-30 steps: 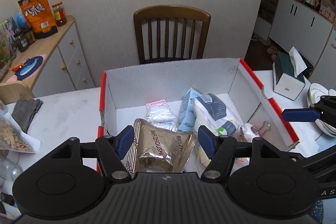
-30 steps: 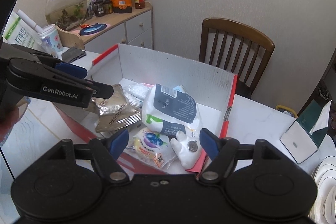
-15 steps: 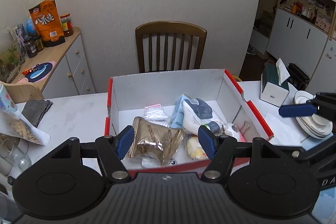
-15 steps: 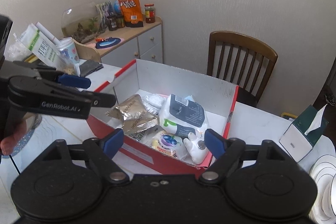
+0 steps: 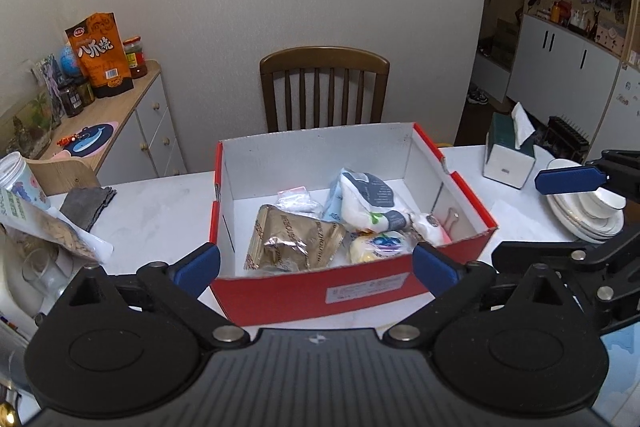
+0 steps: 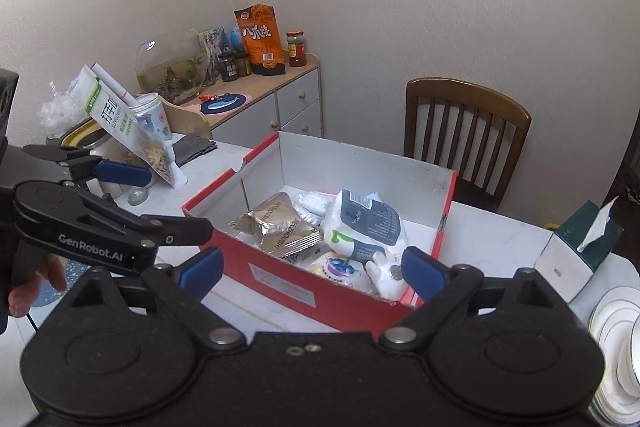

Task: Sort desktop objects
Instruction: 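Lift both tools up out of the red box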

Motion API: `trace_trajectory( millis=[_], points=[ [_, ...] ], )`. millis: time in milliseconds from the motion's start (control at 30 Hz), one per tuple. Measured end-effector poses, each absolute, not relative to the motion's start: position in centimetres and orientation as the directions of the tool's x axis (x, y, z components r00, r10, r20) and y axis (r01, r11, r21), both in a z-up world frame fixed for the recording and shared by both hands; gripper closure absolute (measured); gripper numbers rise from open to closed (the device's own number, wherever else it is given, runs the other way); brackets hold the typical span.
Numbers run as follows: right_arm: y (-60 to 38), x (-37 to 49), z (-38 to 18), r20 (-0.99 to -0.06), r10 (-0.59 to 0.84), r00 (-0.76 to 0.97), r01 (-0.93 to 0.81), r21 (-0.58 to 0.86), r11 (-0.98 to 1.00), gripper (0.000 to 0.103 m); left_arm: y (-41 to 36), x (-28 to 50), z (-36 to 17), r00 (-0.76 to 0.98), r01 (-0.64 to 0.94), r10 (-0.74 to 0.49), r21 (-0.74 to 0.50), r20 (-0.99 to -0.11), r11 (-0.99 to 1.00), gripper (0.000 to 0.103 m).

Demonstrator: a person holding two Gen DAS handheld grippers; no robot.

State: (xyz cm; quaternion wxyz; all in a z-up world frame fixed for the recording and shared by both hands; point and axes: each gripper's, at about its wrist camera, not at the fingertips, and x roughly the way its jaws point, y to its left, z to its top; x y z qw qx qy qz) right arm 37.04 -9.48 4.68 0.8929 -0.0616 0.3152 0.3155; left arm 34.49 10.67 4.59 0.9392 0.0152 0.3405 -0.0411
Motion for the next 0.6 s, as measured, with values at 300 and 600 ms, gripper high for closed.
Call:
trace_trajectory(
  millis=[300,600],
  points=[
    [-10.7,35.0,5.3,-0.589,0.543,0.599,-0.602,0.116,0.790,0.006,10.0,31.4,4.9,0.769,0.071,-0.058,-0.006,-0.637,0.997,0.000],
    [-11.6,32.9,6.2,-0.570,0.562,0.600,-0.605,0.137,0.784,0.006,9.8,29.0,5.4,0.778,0.072,-0.048,0.013,-0.627,0.997,0.000]
  ],
)
